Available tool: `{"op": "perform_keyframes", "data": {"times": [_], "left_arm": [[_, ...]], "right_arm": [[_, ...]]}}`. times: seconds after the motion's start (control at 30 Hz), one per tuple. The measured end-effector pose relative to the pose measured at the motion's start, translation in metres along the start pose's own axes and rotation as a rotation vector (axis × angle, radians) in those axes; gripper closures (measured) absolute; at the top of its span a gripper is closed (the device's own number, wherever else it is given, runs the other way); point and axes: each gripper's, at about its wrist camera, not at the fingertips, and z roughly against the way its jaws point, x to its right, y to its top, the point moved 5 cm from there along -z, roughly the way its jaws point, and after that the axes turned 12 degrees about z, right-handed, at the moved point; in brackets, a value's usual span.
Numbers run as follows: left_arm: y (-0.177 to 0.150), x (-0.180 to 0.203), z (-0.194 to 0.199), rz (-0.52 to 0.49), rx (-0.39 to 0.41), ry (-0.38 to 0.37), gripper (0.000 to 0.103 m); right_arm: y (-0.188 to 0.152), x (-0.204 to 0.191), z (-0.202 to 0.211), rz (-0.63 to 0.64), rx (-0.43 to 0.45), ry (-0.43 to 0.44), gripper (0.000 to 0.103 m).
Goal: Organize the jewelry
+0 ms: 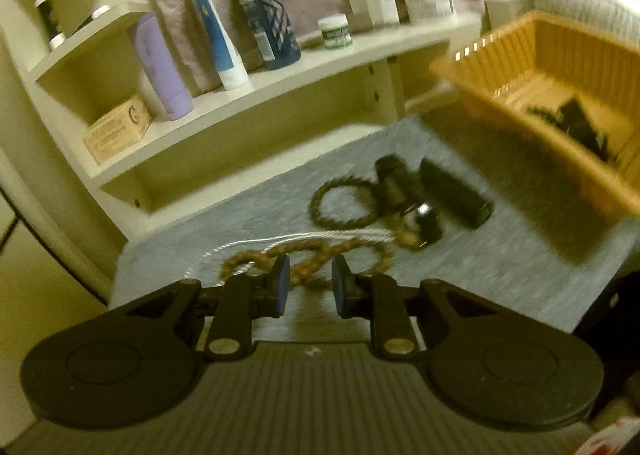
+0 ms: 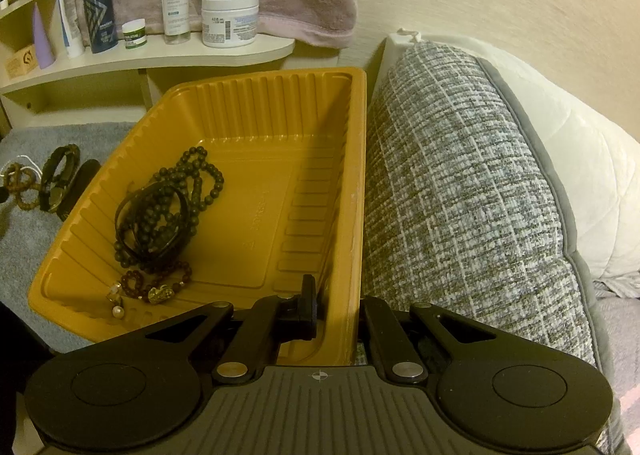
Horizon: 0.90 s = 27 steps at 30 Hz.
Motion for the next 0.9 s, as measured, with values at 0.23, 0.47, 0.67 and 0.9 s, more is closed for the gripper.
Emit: {"op": "perform_keyframes", "data": {"times": [0.23, 0.47, 0.67, 0.9], "left_arm": [[-0.011, -0.002, -0.016, -0.266, -0.034, 0.024, 0.082], [-0.019, 0.0, -0.025, -0.438, -0.041, 0.03, 0.083], [-0.02, 0.002, -0.029, -0.494, -0.043, 0.028, 0.09], [-0.007, -0.005, -0.021, -0.414, -0.055, 0.018, 0.095]], "right_arm": [[0.0, 0.001, -0.001, 0.001, -0.001, 0.0, 0.099], [0.0, 0.001, -0.001, 0.001, -0.001, 0.0, 0.099], [0.0, 0.001, -0.001, 0.002, 0.0, 0.0, 0.099], [0.0, 0.0, -0.001, 0.003, 0.0, 0.0, 0.099]]}}
